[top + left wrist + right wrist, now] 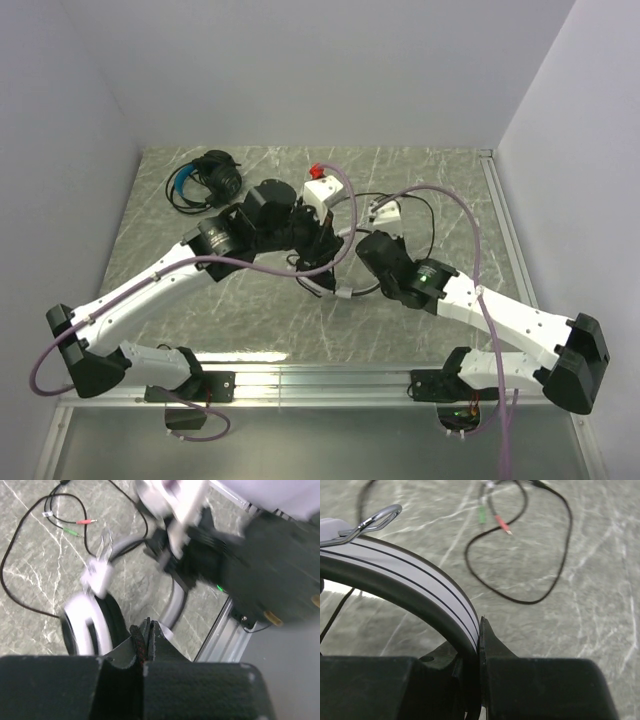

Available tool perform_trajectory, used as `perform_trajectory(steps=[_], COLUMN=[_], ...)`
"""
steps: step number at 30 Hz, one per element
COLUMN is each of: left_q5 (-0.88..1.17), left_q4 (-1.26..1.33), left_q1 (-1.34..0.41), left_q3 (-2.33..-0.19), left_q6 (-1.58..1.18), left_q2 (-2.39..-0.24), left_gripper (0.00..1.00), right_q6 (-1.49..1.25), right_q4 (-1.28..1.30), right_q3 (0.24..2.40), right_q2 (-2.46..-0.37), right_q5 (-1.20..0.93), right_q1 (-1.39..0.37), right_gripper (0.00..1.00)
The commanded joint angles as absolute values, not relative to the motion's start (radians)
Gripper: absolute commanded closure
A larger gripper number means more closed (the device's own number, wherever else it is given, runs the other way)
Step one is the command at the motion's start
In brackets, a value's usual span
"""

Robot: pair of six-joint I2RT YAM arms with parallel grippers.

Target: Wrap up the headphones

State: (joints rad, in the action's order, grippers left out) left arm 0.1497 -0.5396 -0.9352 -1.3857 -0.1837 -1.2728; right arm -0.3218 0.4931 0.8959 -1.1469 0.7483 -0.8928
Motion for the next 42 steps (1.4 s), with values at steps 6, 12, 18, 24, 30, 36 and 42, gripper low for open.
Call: perform_trajectory(steps=[6, 12, 18, 24, 30, 36, 42], left_q5=[0.341, 0.229, 0.207, 0.088, 0.003, -0.113, -0.008], left_q4=[-0.855, -0.971, -1.012, -1.012, -0.942, -0.957, -0.850], left_q1=[-0.885, -0.884, -0.882, -0.884, -0.884, -0.884, -0.882], left_q3=[-1.624, -1.707, -1.753, -1.758, -1.698, -1.740, -1.701], left_q6=[-0.051, -0.054, -0.046, -0.023, 0.058, 0.081, 0.133], left_q2=[-1.376, -1.414, -1.427, -1.457, -1.456, -1.468, -1.459], left_gripper=[0.96, 0.96, 0.95, 0.96, 0.96, 0.95, 0.95], right_q6=[-0.281, -0.347, -0.422, -0.335, -0.247, -0.259, -0.224], right_q4=[0.514, 0.630, 0.755, 0.715, 0.661, 0.779, 0.687], right_q3=[0.960, 0.993, 1.025, 1.022, 0.997, 1.043, 1.026], right_q2=[-1.063, -1.095, -1.132, -1.077, -0.963, -1.026, -0.967], right_q5=[0.693, 0.836, 0.979, 0.824, 0.575, 0.570, 0.332], right_q1=[-0.986, -0.991, -0.989, -0.989, -0.991, -0.992, -0.994], right_gripper=[1.00, 1.00, 1.00, 1.00, 1.00, 1.00, 1.00])
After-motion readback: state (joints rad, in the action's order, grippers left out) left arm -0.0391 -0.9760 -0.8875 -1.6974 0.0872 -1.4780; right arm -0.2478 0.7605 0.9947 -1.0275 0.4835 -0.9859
